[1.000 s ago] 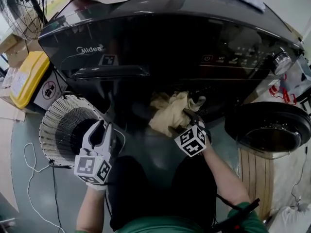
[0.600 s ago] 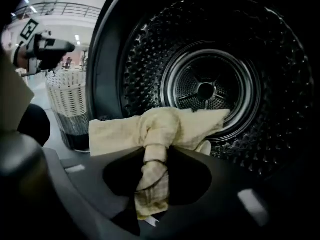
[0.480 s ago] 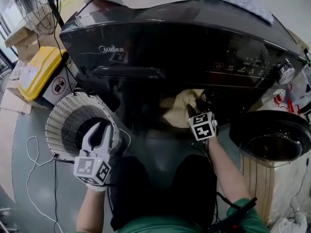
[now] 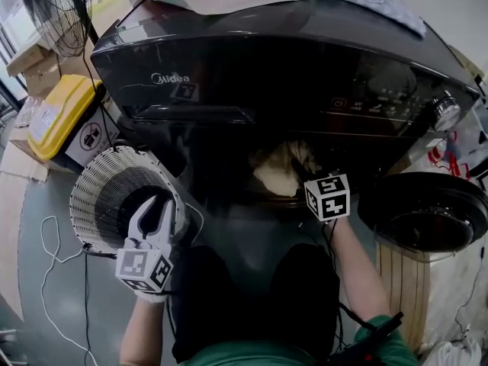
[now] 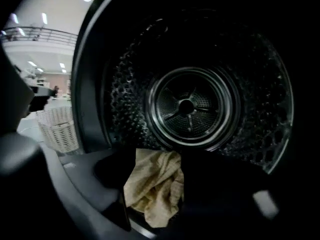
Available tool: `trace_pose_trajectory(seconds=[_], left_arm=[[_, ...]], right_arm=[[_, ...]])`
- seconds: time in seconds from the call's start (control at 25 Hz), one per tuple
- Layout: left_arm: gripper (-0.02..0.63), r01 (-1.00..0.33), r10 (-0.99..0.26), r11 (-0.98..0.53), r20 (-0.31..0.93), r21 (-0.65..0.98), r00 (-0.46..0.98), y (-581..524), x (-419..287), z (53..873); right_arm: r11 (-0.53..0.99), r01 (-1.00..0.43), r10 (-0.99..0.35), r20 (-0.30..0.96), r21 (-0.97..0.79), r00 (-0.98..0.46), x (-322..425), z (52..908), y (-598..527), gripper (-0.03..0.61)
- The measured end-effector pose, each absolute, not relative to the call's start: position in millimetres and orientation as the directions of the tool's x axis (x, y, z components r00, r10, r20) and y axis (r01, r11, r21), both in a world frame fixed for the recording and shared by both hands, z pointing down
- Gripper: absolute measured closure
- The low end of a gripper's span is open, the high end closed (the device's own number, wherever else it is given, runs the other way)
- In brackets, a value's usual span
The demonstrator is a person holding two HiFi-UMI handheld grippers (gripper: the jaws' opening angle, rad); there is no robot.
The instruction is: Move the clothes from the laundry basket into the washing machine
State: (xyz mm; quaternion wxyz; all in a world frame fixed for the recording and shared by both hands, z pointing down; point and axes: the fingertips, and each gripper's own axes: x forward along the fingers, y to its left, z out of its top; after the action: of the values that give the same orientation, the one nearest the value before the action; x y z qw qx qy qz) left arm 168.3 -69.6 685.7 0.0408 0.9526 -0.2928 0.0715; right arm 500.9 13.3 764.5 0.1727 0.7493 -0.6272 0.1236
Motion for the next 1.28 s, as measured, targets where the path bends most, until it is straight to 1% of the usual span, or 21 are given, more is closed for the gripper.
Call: trace_pose_trajectory(seconds=[0.08, 0.16, 0.28, 0.4, 0.44, 0.48, 0.52, 0.6, 0.64, 0.72, 0.88, 0.96, 1.04, 1.16, 1.2, 1.28], left_arm=[[0.505, -0.558, -0.546, -0.829, 0.158, 0.041, 0.823, -69.2, 172.5, 686.5], [0.505, -0.548, -0.536, -0.835, 0.155, 0.045, 0.830, -68.0, 178.3, 686.6], [0.506, -0.531, -0.520, -0.846, 0.154, 0.043, 0.840, -64.6, 186.8, 686.8], [0.505, -0.524, -0.512, -0.851, 0.156, 0.044, 0.845, -62.2, 189.9, 688.5], [0.505, -0.525, -0.513, -0.850, 0.158, 0.045, 0.844, -62.2, 189.2, 689.1], [0.505, -0.528, -0.515, -0.848, 0.159, 0.044, 0.842, -62.3, 187.9, 689.6], [0.505, -0.531, -0.519, -0.846, 0.161, 0.043, 0.839, -62.4, 185.9, 690.0], [0.505, -0.541, -0.528, -0.840, 0.164, 0.041, 0.833, -63.1, 180.6, 690.4], [0.505, -0.547, -0.534, -0.836, 0.165, 0.041, 0.829, -64.0, 177.3, 690.3], [0.505, -0.562, -0.549, -0.826, 0.166, 0.040, 0.819, -66.2, 170.9, 689.0], [0.506, -0.577, -0.566, -0.816, 0.160, 0.030, 0.809, -67.0, 165.4, 683.1], [0.505, -0.578, -0.567, -0.815, 0.160, 0.028, 0.808, -66.6, 165.2, 681.7], [0.506, -0.580, -0.568, -0.814, 0.163, 0.028, 0.806, -66.8, 164.9, 682.2], [0.506, -0.579, -0.567, -0.815, 0.168, 0.027, 0.806, -67.7, 166.1, 683.8], [0.506, -0.577, -0.565, -0.816, 0.168, 0.028, 0.808, -68.0, 167.2, 684.3], [0.505, -0.573, -0.561, -0.819, 0.167, 0.032, 0.811, -68.6, 170.2, 684.6]], right_arm=[[0.000, -0.990, -0.905, 0.422, 0.141, 0.060, 466.1, 771.6, 18.8, 0.296], [0.119, -0.963, -0.875, 0.485, 0.241, 0.014, 438.6, 791.2, 25.0, 0.296], [0.230, -0.885, -0.811, 0.582, 0.404, 0.055, 418.4, 829.0, 32.3, 0.296], [0.288, -0.806, -0.762, 0.634, 0.517, 0.135, 417.5, 858.4, 35.3, 0.300], [0.284, -0.787, -0.754, 0.634, 0.548, 0.169, 422.6, 863.6, 34.6, 0.339], [0.265, -0.778, -0.754, 0.626, 0.569, 0.201, 429.5, 865.4, 33.4, 0.395], [0.233, -0.780, -0.759, 0.610, 0.580, 0.227, 437.6, 863.5, 32.0, 0.423], [0.135, -0.803, -0.777, 0.565, 0.581, 0.278, 457.6, 851.1, 29.3, 0.502], [0.080, -0.814, -0.783, 0.542, 0.575, 0.306, 469.4, 843.1, 27.7, 0.533], [-0.016, -0.832, -0.780, 0.513, 0.555, 0.357, 495.6, 830.6, 23.6, 0.552], [-0.136, -0.831, -0.730, 0.512, 0.540, 0.453, 544.0, 824.4, 15.1, 0.551], [-0.165, -0.837, -0.724, 0.512, 0.523, 0.462, 552.9, 821.6, 11.3, 0.539], [-0.180, -0.874, -0.743, 0.520, 0.452, 0.422, 550.0, 819.0, 9.0, 0.496], [-0.196, -0.934, -0.790, 0.516, 0.297, 0.330, 539.1, 813.8, 12.0, 0.368], [-0.198, -0.948, -0.807, 0.507, 0.251, 0.303, 535.8, 810.7, 14.5, 0.337], [-0.209, -0.963, -0.839, 0.474, 0.170, 0.266, 531.1, 801.3, 21.6, 0.319]])
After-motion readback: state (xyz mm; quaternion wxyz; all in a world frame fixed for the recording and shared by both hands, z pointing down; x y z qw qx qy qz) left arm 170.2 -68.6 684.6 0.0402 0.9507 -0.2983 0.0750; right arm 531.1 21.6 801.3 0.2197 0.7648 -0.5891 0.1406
